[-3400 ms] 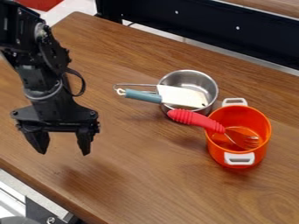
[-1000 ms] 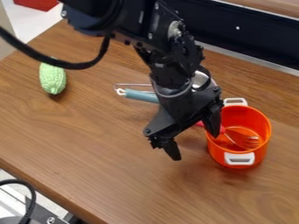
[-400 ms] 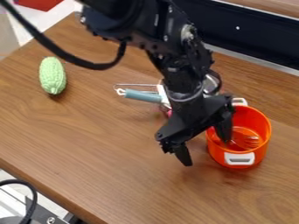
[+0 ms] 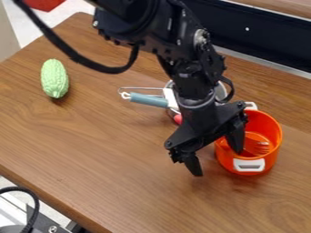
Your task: Move the orange pot to the lower left corner of the table
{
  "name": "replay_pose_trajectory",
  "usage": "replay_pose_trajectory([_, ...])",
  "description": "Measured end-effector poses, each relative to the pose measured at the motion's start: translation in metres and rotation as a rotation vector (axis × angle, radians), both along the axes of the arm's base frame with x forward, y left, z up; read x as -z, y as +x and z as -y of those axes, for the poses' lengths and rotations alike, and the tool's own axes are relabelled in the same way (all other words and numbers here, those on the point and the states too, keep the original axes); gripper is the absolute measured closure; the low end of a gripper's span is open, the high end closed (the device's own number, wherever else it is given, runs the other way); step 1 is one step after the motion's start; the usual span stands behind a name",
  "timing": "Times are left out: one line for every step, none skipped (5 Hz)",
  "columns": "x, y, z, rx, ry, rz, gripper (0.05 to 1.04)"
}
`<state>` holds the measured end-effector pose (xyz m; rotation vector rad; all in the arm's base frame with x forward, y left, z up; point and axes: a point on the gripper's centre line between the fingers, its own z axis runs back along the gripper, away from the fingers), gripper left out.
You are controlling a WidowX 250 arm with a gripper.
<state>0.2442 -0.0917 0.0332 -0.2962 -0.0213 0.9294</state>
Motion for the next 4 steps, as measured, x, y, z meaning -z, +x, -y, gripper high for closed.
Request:
replay_pose_trajectory([0.0012, 0.0035, -0.0048, 0.010, 0.019, -0.049, 0.083])
replay_pose_trajectory([0.0043, 0.0053, -0.0082, 0.036, 0.049, -0.055, 0.083])
replay_pose_trajectory([0.0042, 0.0087, -0.0096, 0.039, 0.059, -0.032, 0.083])
replay_pose_trajectory([0.0053, 0.0099, -0.0147, 0.058, 0.063, -0.022, 0.083])
